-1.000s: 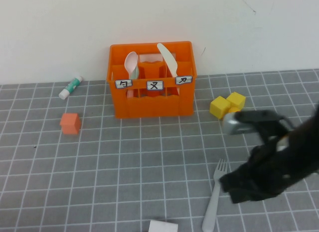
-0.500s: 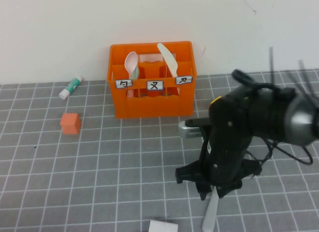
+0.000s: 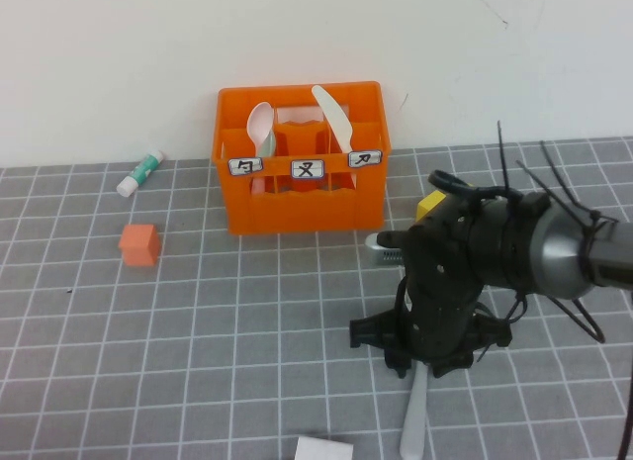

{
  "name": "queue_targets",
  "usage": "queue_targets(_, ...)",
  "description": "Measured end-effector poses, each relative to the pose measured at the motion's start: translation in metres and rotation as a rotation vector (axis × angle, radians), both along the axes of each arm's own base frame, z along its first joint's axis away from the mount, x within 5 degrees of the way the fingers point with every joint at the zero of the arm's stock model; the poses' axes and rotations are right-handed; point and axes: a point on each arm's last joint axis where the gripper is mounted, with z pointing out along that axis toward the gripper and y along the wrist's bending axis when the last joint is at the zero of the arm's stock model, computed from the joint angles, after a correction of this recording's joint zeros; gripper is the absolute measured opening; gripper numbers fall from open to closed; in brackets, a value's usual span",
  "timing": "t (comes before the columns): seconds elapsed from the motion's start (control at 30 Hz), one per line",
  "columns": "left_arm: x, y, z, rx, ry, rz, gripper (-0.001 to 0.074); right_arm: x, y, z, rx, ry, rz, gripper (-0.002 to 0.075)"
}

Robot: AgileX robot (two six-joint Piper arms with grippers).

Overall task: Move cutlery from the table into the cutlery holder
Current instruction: Pick up the fork

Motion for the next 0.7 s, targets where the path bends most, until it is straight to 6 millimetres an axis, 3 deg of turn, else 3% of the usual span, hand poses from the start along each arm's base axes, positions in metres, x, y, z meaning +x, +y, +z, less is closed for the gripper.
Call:
queue_targets(0.27,0.000,0.000,0.000,0.000,0.000,0.000,-0.0001,0.001,0.001,-0.005,-0.011,0.011,0.003,0.0294)
queue_targets(0.37,0.000,0.000,0.000,0.000,0.000,0.000,-0.0001,0.001,0.000,-0.005,-0.023,0.014,0.039,0.0213)
queue_targets(0.43,0.000,0.000,0.000,0.000,0.000,0.000,-0.0001,0.000,0.000,-0.004,-0.029,0.013,0.059,0.0120)
queue_targets(0.47,0.000,0.000,0.000,0.000,0.000,0.000,-0.0001,0.000,0.000,-0.002,-0.027,0.010,0.066,0.0118)
queue_targets(0.57,0.000,0.000,0.000,0.000,0.000,0.000,-0.0001,-0.002,0.004,0.012,-0.011,-0.057,0.106,0.0120)
queue_targets(0.7,0.000,0.000,0.000,0.000,0.000,0.000,-0.0001,-0.005,0.009,0.045,0.068,-0.263,0.178,0.0120)
